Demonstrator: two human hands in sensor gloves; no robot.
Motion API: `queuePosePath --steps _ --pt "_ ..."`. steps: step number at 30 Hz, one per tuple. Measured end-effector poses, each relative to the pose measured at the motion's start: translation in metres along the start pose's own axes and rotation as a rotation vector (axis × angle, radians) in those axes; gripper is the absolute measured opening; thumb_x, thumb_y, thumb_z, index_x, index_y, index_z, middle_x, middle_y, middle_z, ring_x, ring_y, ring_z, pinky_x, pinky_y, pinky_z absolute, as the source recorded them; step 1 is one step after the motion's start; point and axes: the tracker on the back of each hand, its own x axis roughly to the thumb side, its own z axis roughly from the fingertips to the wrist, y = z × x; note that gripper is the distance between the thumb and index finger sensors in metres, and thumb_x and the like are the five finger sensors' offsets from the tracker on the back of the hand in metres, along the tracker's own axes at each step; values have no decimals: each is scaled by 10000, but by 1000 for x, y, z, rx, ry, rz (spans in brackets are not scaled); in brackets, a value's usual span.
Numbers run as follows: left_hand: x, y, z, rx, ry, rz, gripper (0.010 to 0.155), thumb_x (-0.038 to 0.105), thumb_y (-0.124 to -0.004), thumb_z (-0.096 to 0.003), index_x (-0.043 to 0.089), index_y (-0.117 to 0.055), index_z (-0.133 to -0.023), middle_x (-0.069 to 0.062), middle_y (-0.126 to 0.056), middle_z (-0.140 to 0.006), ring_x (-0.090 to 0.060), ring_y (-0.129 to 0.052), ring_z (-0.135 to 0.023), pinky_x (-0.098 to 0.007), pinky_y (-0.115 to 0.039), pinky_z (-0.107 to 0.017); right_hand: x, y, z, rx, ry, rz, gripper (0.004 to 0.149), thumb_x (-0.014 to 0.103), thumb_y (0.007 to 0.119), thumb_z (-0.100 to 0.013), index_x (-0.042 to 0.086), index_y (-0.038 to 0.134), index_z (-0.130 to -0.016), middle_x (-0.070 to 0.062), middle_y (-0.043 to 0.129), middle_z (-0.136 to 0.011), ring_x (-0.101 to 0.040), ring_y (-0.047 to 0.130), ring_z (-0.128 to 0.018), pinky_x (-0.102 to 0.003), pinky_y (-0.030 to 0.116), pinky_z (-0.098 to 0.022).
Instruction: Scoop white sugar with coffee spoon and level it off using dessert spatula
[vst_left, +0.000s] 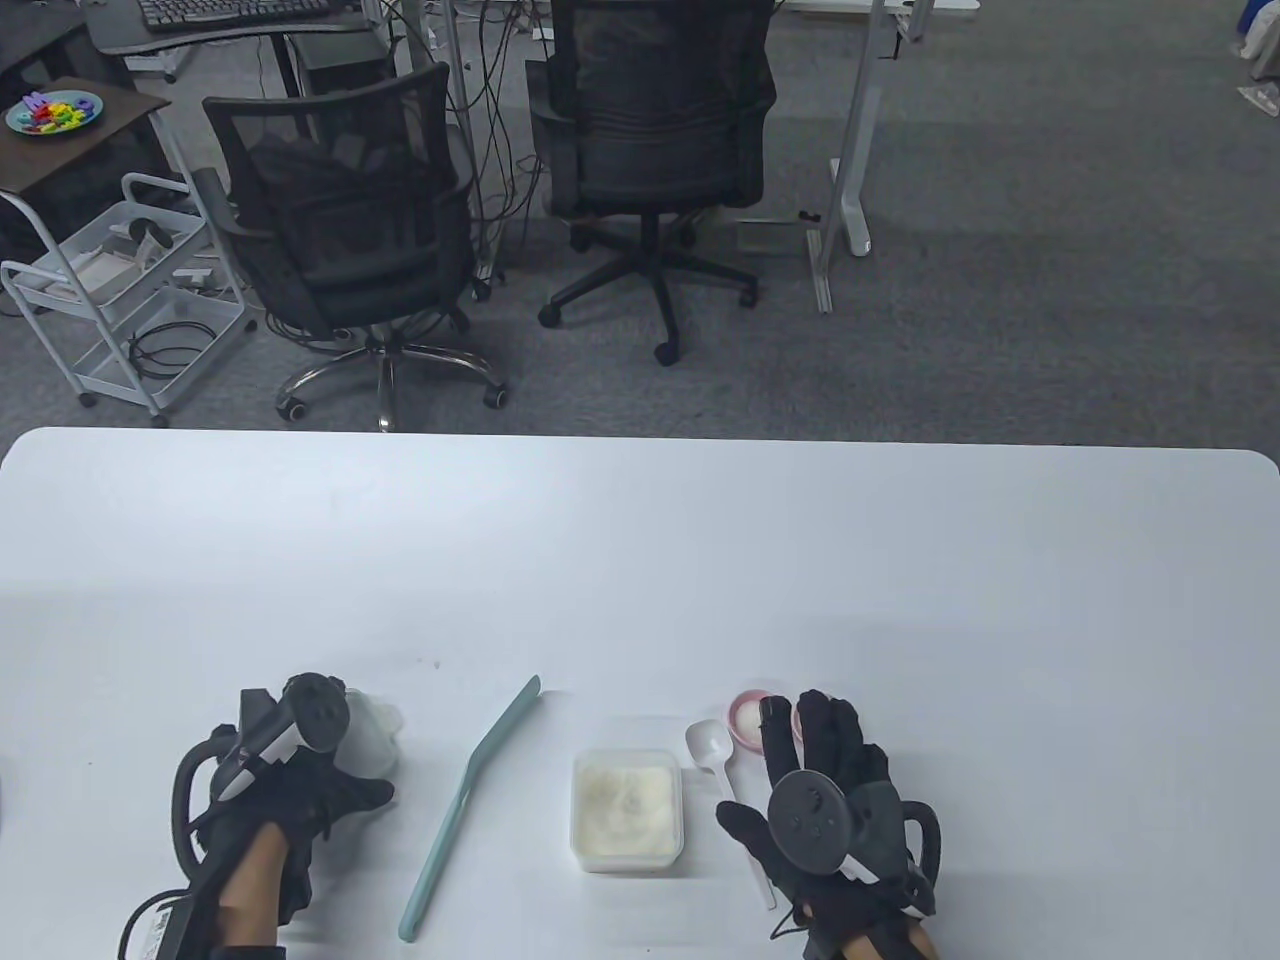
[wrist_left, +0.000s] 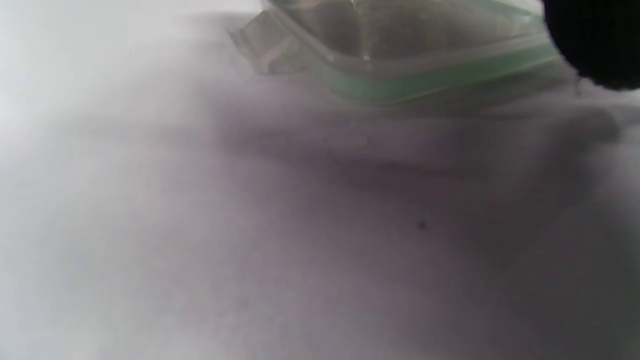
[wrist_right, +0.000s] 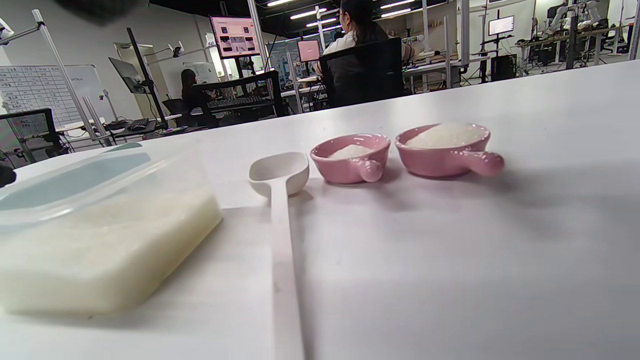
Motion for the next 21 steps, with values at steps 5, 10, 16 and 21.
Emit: queuePosePath --steps 5,10,16,21 --pt "-5 -1 -2 -1 -15 48 1178 740 -893 -346 353 -101 -1127 -7 -246 -1261 -469 -251 -1176 -717 -272 -777 0 1 0 4 -6 -6 992 606 655 -487 128 87 -1146 -332 42 -1202 -617 134 -1089 -797 274 -722" --pt "-1 0 -1 42 -4 49 1146 750 -843 -410 303 -74 -1132 -80 -303 -1238 -414 -334 -1186 -682 -302 -813 1 1 0 5 -9 -6 988 601 652 -493 127 81 -1144 -332 41 -1201 -617 136 -1089 -796 274 -722" --pt "10 1 -3 -11 22 -11 1105 775 -816 -404 321 -115 -1128 -127 -269 -1231 -448 -400 -1168 -722 -360 -786 -1 1 -1 7 -5 -20 990 600 651 -494 124 74 -1142 -331 37 -1201 -615 134 -1091 -796 272 -723" --pt "17 4 -1 86 12 -106 1146 839 -831 -345 285 -215 -1137 -157 -420 -1202 -439 -585 -1111 -718 -481 -778 0 -2 0 -8 -11 -30 993 598 652 -494 116 71 -1140 -333 40 -1201 -612 140 -1093 -796 273 -724"
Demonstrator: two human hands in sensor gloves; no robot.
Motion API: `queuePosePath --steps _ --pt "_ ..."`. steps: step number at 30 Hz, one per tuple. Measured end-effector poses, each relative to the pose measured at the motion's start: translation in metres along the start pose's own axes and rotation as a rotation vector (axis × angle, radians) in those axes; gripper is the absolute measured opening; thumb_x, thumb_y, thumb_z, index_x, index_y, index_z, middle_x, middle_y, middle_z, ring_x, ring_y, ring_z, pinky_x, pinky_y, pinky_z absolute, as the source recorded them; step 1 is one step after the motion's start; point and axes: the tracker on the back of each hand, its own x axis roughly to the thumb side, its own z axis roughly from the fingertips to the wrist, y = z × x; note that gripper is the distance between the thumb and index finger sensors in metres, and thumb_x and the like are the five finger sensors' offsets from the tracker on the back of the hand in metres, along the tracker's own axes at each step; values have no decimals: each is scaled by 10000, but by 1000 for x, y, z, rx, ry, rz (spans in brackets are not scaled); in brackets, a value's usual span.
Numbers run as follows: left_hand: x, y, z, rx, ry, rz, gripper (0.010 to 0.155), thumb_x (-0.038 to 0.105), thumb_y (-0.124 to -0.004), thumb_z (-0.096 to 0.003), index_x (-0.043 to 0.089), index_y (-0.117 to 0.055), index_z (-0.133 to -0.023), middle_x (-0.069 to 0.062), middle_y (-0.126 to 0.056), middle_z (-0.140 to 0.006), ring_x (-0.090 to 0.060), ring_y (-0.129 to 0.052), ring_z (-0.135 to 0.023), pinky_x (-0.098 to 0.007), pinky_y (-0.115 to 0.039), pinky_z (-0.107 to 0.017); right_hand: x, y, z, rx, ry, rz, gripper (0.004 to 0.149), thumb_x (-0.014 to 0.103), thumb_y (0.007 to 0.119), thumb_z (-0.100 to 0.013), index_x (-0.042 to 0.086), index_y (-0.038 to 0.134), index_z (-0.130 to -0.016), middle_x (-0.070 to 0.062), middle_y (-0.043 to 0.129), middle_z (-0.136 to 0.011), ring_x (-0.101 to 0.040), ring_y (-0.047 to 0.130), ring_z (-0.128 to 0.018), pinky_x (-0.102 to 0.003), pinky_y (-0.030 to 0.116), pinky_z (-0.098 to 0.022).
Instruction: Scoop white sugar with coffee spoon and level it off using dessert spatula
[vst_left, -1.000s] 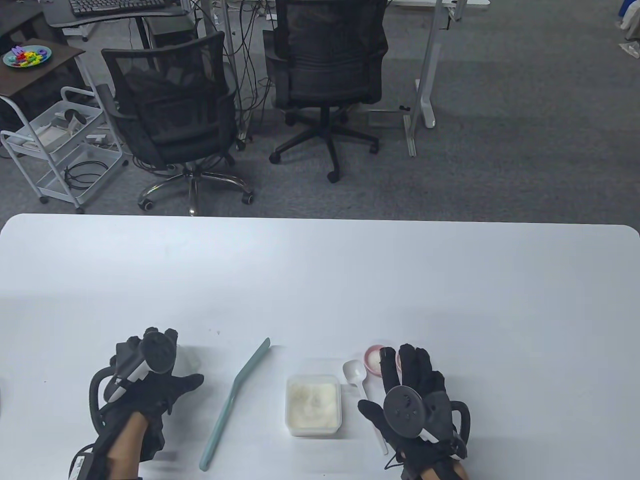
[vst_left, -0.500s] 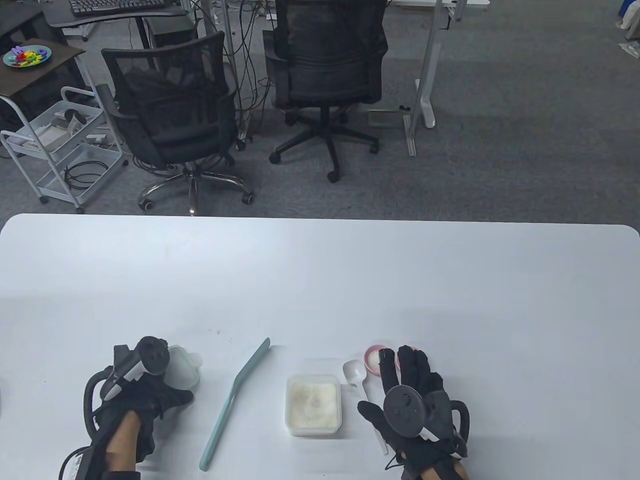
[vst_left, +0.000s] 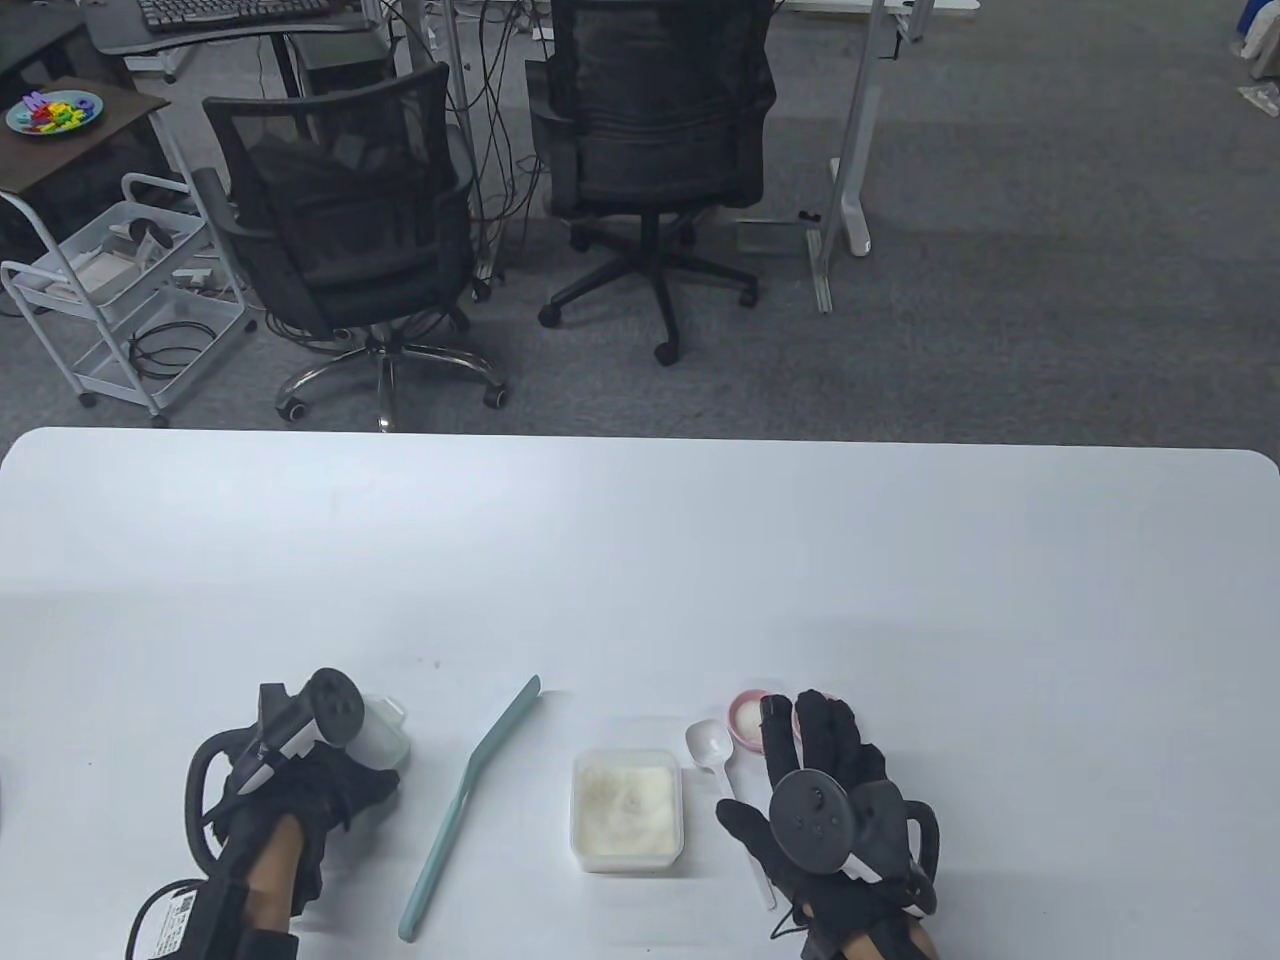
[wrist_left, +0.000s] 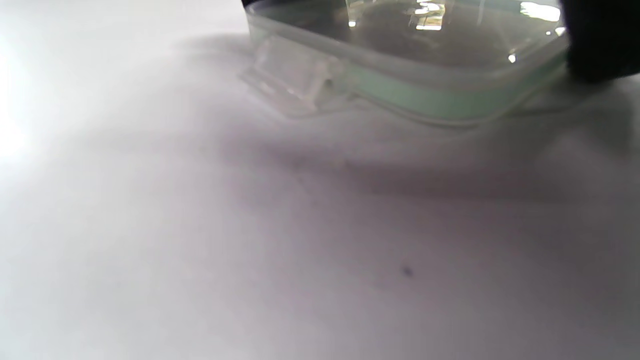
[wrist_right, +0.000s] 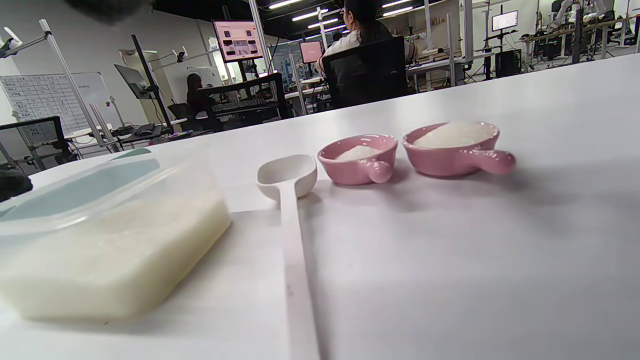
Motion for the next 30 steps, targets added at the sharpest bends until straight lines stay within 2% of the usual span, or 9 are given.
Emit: queuePosePath --steps 3,4,8,13,16,19,24,25,30 --pt "2 4 3 20 -12 -29 1152 840 -843 -335 278 -238 -1139 -152 -429 -1199 -434 -605 -1104 -724 -479 -778 -1 -2 0 -4 -1 -9 993 598 651 -495 116 71 -1140 -333 40 -1202 -611 138 -1094 -796 274 -724" --pt "4 7 5 39 -29 -36 1143 869 -810 -322 294 -246 -1132 -162 -430 -1197 -462 -605 -1091 -748 -466 -756 -1 -2 0 -4 0 -16 993 598 652 -495 116 71 -1140 -332 39 -1202 -611 139 -1094 -796 271 -725" --pt "19 26 18 70 -114 1 1152 841 -850 -332 279 -250 -1140 -139 -411 -1207 -440 -599 -1107 -724 -489 -780 -2 -3 -1 -3 0 -37 992 597 652 -496 114 72 -1140 -332 39 -1202 -610 139 -1095 -796 272 -725" --pt "64 52 40 78 -256 -4 1137 830 -860 -336 278 -277 -1142 -138 -400 -1206 -448 -608 -1097 -650 -664 -761 0 -1 -1 4 -11 -35 991 599 648 -497 112 73 -1141 -334 45 -1202 -611 146 -1094 -794 279 -725" --pt "105 60 54 75 -370 -5 1144 823 -868 -338 278 -265 -1144 -128 -383 -1212 -435 -599 -1110 -610 -695 -766 1 1 -1 10 -18 -38 992 600 647 -497 110 74 -1140 -337 48 -1201 -614 148 -1092 -793 284 -724" --pt "151 60 69 54 -492 -42 1138 842 -846 -330 299 -255 -1137 -123 -375 -1216 -452 -584 -1112 -649 -654 -760 1 1 -1 18 -23 -41 992 600 647 -497 108 75 -1140 -338 52 -1201 -614 151 -1091 -792 287 -724" --pt "210 51 93 10 -649 -113 1135 817 -872 -330 313 -261 -1143 -91 -375 -1227 -421 -581 -1135 -641 -625 -791 -1 2 -1 29 -28 -66 987 597 648 -498 107 82 -1141 -336 68 -1204 -613 161 -1092 -790 291 -725" --pt "218 48 96 3 -670 -116 1120 834 -850 -319 337 -263 -1134 -89 -373 -1226 -438 -576 -1127 -668 -604 -774 -1 2 -2 31 -30 -70 985 596 648 -498 105 86 -1142 -336 78 -1206 -613 168 -1092 -791 293 -724" --pt "236 34 100 -23 -669 -215 1107 786 -890 -332 336 -282 -1140 -69 -342 -1236 -416 -541 -1150 -659 -581 -797 1 4 -2 45 -36 -76 977 591 647 -503 100 97 -1144 -338 85 -1205 -614 168 -1091 -794 293 -719"
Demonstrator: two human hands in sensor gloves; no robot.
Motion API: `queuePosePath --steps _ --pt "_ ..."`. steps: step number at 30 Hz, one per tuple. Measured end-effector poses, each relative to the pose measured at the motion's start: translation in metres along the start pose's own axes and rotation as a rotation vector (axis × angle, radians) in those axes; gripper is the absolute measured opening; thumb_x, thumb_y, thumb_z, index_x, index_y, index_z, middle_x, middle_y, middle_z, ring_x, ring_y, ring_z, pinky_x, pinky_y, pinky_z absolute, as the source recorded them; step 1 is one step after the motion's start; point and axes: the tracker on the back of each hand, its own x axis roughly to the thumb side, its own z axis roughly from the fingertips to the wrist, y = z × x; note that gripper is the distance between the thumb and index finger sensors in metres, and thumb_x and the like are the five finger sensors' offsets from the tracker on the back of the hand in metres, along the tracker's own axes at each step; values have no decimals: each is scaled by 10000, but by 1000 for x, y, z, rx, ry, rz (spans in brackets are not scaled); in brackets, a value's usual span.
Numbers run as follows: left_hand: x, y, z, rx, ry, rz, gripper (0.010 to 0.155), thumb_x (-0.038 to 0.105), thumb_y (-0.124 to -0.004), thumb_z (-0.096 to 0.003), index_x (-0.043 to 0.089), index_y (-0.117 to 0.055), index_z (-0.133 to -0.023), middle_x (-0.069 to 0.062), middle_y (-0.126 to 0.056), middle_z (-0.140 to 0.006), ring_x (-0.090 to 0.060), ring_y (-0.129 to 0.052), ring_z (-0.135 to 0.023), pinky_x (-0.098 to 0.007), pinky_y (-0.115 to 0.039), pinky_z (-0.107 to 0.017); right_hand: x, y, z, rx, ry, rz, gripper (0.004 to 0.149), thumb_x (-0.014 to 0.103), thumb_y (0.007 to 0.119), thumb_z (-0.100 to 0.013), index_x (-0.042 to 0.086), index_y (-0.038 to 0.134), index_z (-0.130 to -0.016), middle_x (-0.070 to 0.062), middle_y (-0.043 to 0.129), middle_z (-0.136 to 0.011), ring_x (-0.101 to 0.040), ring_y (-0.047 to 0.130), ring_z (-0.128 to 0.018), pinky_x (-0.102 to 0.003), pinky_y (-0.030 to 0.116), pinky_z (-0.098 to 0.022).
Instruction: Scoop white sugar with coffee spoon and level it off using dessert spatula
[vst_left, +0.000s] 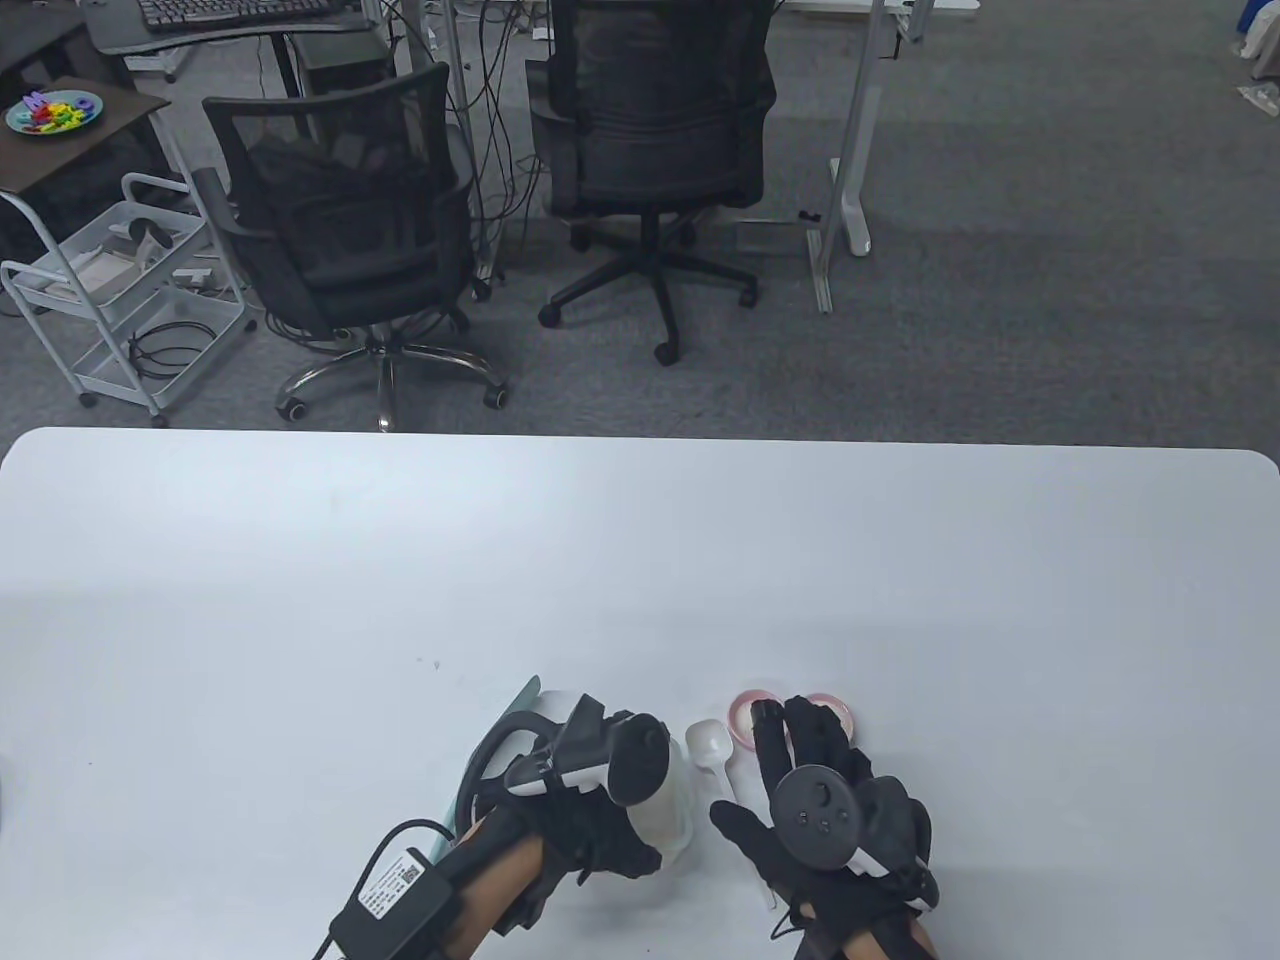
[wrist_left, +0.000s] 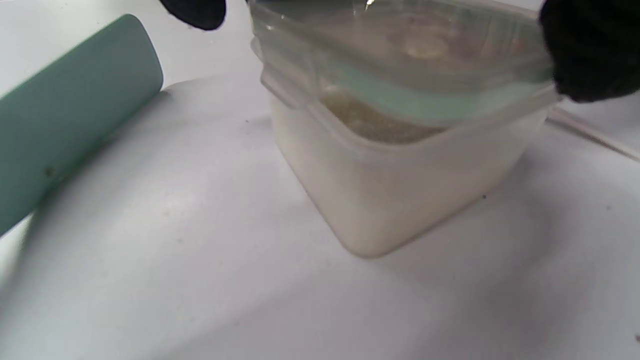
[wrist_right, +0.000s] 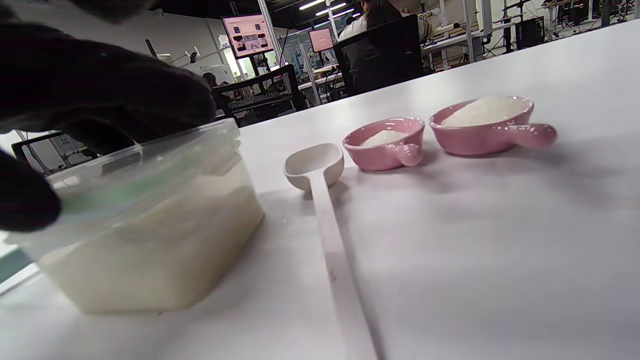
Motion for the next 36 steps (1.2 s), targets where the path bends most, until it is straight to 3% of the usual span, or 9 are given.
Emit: queuePosePath --steps 5,8,22,26,28,30,31,32,36 --pt "0 -1 2 -11 -9 -3 1090 810 -853 -324 374 -257 -1127 -39 -315 -1238 -446 -508 -1143 -690 -559 -772 2 3 -1 16 -10 -7 974 590 647 -504 98 104 -1146 -340 93 -1205 -617 175 -1089 -794 296 -718" --pt "-2 -2 2 -39 -11 6 1097 747 -892 -372 335 -226 -1140 -16 -259 -1242 -388 -441 -1183 -628 -537 -830 5 8 -3 42 -22 -4 969 589 647 -505 96 114 -1147 -340 104 -1205 -617 188 -1088 -794 302 -715" --pt "-11 -4 3 -53 -25 64 1073 693 -926 -373 370 -248 -1141 -8 -237 -1252 -433 -396 -1183 -660 -508 -815 8 14 -5 76 -21 6 970 590 644 -505 96 108 -1145 -343 101 -1203 -617 188 -1088 -794 301 -715" --pt "-18 -5 12 8 -14 89 1080 771 -834 -349 373 -218 -1142 -22 -202 -1251 -446 -316 -1184 -689 -434 -807 6 10 -4 60 -26 -13 967 589 644 -506 96 113 -1146 -342 103 -1204 -616 192 -1089 -793 301 -716" --pt "-27 -7 20 78 32 157 1018 783 -694 -401 351 -130 -1130 -36 -181 -1246 -441 -284 -1179 -700 -390 -799 6 8 -4 47 -30 -37 959 577 654 -511 96 123 -1148 -335 116 -1209 -611 206 -1093 -792 304 -720" --pt "-37 -13 37 278 151 242 917 732 -649 -472 333 -179 -1151 -34 -262 -1257 -394 -364 -1201 -658 -427 -838 7 8 -4 13 -53 -96 899 513 695 -530 96 198 -1152 -303 228 -1225 -570 338 -1106 -777 346 -734" --pt "-40 -16 41 337 191 256 875 701 -664 -432 363 -246 -1123 -38 -362 -1226 -414 -481 -1144 -673 -500 -766 8 9 -5 3 -63 -129 868 489 707 -536 92 241 -1151 -292 304 -1223 -553 415 -1098 -769 374 -735" --pt "-43 -21 48 366 241 261 833 681 -656 -483 346 -265 -1138 -36 -415 -1221 -391 -528 -1143 -651 -525 -785 11 12 -6 14 -78 -183 829 460 719 -541 80 299 -1147 -270 446 -1200 -523 551 -1060 -753 421 -732" --pt "-43 -33 56 315 300 315 765 633 -703 -498 355 -368 -1127 9 -643 -1109 -296 -785 -997 -548 -662 -759 19 23 -8 53 -80 -174 761 414 745 -547 70 399 -1131 -230 674 -1103 -433 797 -913 -712 515 -713"
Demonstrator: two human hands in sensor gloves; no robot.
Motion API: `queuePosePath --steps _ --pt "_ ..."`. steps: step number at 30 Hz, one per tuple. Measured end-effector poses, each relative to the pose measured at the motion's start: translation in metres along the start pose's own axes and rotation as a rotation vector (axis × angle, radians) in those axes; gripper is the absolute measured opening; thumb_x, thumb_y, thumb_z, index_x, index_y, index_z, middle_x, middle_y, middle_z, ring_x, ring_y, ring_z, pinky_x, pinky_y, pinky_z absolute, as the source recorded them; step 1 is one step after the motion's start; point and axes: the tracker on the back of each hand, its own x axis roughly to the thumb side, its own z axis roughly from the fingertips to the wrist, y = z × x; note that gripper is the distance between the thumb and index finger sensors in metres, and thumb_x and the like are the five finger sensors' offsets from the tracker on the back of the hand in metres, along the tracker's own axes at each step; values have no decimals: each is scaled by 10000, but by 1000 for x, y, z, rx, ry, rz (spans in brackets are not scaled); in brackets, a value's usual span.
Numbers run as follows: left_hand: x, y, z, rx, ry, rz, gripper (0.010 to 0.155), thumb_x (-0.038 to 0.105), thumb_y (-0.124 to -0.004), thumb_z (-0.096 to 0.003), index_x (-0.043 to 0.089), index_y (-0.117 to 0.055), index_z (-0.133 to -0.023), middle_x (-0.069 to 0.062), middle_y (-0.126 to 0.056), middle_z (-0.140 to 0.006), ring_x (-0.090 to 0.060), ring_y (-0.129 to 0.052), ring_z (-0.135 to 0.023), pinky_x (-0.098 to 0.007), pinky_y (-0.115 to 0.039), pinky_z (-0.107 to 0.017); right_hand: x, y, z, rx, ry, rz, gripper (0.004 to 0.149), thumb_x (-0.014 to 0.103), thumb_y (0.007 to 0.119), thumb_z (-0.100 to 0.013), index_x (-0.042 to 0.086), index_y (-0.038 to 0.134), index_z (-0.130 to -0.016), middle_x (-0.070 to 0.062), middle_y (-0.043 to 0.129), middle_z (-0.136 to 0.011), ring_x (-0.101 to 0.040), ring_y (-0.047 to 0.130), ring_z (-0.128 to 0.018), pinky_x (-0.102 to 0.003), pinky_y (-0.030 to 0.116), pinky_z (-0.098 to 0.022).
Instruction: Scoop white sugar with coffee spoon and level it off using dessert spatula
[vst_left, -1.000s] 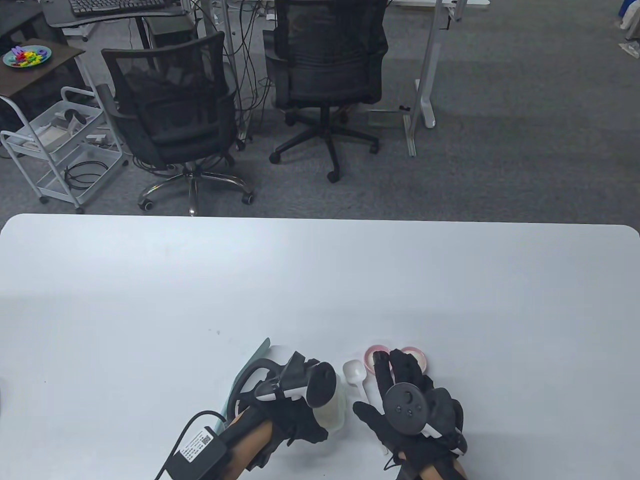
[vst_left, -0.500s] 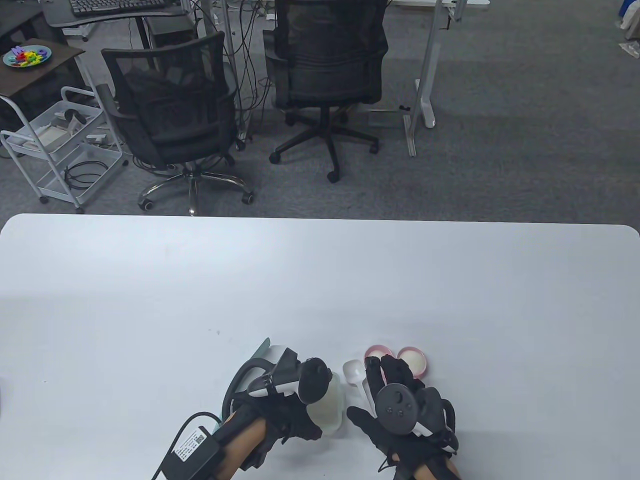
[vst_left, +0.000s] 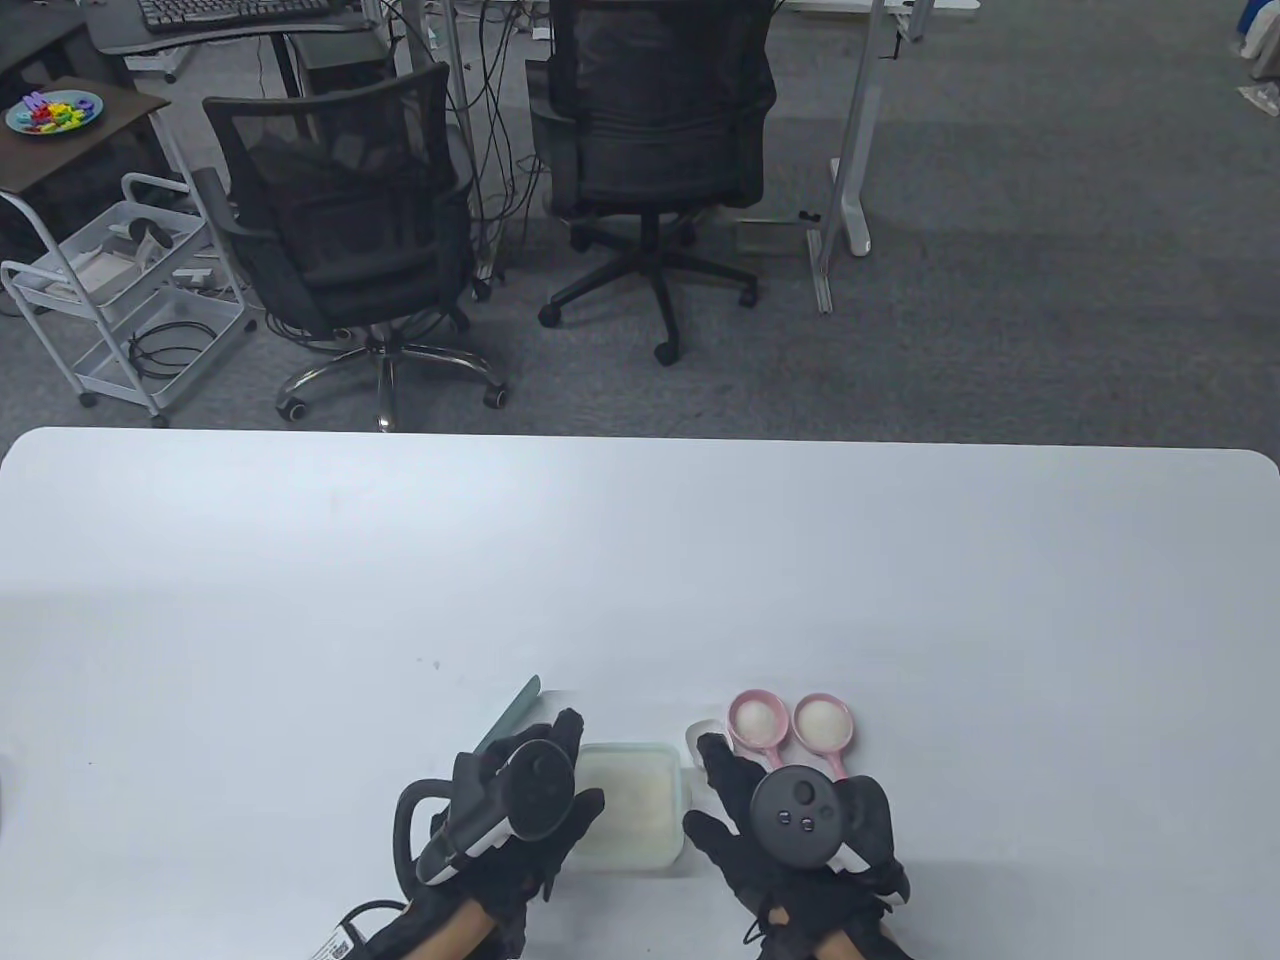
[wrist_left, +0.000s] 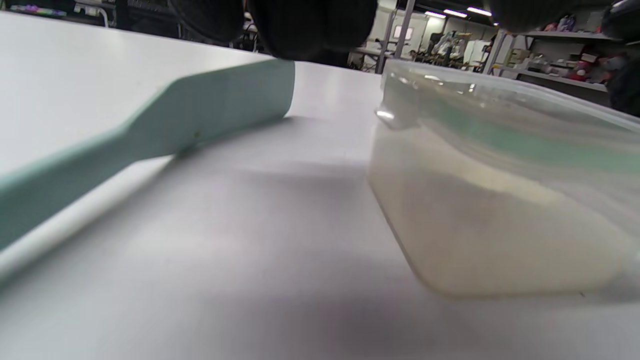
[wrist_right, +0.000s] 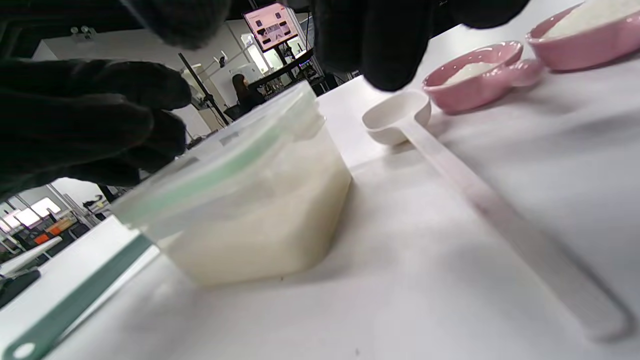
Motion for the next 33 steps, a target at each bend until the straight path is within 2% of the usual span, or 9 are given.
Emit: queuePosePath --steps 2,7,8,9,13,21,27,30,33 --pt "2 -7 1 -58 -2 68 742 597 -732 -505 386 -378 -1122 21 -717 -1045 -272 -852 -923 -540 -681 -742 5 7 -1 -22 6 79 721 411 765 -545 98 465 -1121 -178 755 -1060 -384 851 -869 -689 533 -722" --pt "8 -8 4 -21 26 -37 646 507 -791 -513 384 -532 -1092 34 -810 -1002 -227 -936 -873 -518 -712 -741 9 17 -5 -34 59 117 687 411 792 -543 133 525 -1112 -155 778 -1056 -377 863 -867 -683 535 -726" --pt "8 -9 4 -28 30 -30 634 551 -746 -496 435 -510 -1073 30 -806 -1001 -264 -928 -864 -575 -685 -711 9 19 -5 -32 68 126 671 415 782 -549 138 538 -1109 -150 768 -1063 -372 857 -876 -681 532 -730" --pt "9 -9 5 -10 39 -17 640 482 -794 -516 373 -541 -1094 19 -822 -1002 -232 -943 -873 -513 -716 -744 9 19 -5 -34 73 104 662 411 778 -554 137 539 -1107 -154 764 -1066 -371 857 -879 -683 530 -730" --pt "9 -10 5 -11 64 -2 623 518 -768 -496 424 -539 -1068 31 -828 -1003 -253 -948 -864 -554 -704 -715 7 21 -5 -23 84 49 651 383 771 -567 113 529 -1108 -169 745 -1078 -379 830 -904 -696 510 -733" --pt "7 -12 3 -37 48 41 627 447 -775 -509 367 -537 -1083 9 -849 -995 -227 -966 -869 -507 -716 -744 6 23 -6 -6 77 4 627 333 763 -575 58 530 -1088 -191 735 -1090 -398 824 -923 -691 515 -737" --pt "7 -12 3 -72 62 23 643 483 -752 -525 391 -477 -1099 31 -793 -1024 -253 -911 -911 -546 -661 -759 4 21 -7 4 80 8 657 368 766 -562 75 526 -1099 -190 728 -1088 -407 808 -922 -713 501 -725" --pt "10 -10 7 -42 29 -73 825 647 -701 -490 359 -282 -1140 -27 -572 -1163 -329 -724 -1057 -594 -575 -790 7 15 -4 -33 56 87 763 449 737 -541 71 435 -1130 -256 573 -1147 -466 689 -985 -740 461 -721" --pt "9 -3 10 8 -28 -134 907 742 -623 -450 416 -116 -1128 -27 -138 -1249 -460 -182 -1174 -714 -244 -780 11 4 4 -87 1 119 849 499 708 -532 101 293 -1156 -292 314 -1215 -549 443 -1081 -775 379 -725"
